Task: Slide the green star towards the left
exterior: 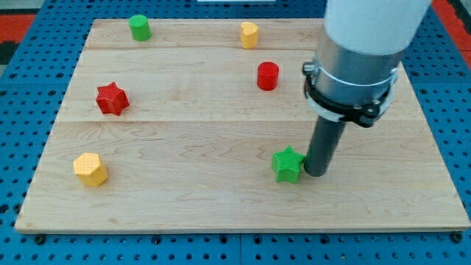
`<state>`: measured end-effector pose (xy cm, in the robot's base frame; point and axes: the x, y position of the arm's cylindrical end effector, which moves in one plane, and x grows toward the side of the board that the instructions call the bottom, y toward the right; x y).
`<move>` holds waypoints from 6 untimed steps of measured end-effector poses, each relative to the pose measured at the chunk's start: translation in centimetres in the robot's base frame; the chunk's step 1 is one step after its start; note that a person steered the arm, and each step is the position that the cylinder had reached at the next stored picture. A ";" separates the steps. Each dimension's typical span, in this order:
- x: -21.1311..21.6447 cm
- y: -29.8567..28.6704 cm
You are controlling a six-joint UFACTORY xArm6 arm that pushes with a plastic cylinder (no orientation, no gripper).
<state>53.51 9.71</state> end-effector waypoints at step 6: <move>-5.7 -10.4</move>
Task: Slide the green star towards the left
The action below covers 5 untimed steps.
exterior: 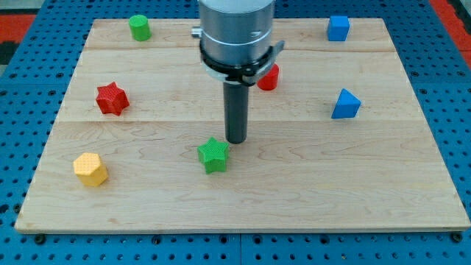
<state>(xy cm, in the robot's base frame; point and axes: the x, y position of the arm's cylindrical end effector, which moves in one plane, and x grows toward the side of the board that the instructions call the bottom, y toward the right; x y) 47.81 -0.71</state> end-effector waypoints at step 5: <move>1.7 0.8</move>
